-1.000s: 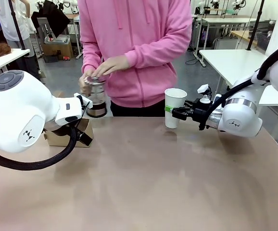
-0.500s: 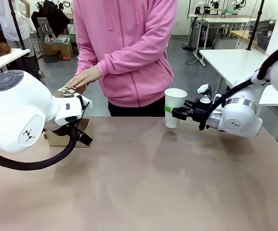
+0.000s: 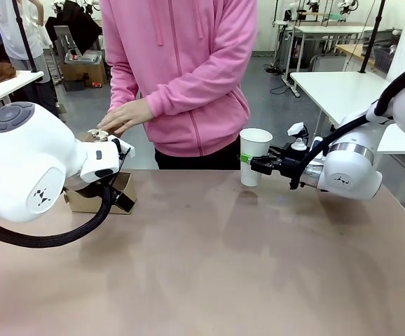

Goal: Pour a drink into a cup and package it in a carrier.
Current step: When a person places the Paper Cup Lid on the 600 ml Paper Cup , lift the 600 ml Paper Cup.

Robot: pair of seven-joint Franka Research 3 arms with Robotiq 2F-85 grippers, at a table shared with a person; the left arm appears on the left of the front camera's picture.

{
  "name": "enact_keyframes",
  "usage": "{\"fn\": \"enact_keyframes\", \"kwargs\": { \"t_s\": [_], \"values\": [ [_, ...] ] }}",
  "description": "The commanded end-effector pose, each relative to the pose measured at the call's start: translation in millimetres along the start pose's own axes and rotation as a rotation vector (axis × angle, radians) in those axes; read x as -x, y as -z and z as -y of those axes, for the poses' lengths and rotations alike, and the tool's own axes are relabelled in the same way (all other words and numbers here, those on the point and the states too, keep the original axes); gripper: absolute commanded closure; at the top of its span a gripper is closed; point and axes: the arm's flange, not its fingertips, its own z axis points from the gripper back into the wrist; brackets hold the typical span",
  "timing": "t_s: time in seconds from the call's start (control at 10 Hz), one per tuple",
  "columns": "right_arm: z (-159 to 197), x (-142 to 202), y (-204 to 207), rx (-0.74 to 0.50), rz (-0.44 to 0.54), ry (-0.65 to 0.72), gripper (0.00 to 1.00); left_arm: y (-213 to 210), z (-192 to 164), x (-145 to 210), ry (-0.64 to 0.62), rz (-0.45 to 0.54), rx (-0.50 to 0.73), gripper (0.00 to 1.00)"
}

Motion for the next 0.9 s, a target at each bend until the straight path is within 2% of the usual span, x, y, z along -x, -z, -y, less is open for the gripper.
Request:
{"fn": "enact_keyframes", "kwargs": {
  "t_s": [0.0, 0.8],
  "values": [
    [-2.4, -3.9, 0.3, 0.001, 0.003, -0.003, 0.20, -0.4, -0.2, 0.2, -0.001, 0.001, 0.002, 0.00],
    [-2.4, -3.9, 0.3, 0.001, 0.003, -0.003, 0.20, -0.4, -0.2, 0.2, -0.001, 0.001, 0.002, 0.00]
  ]
}}
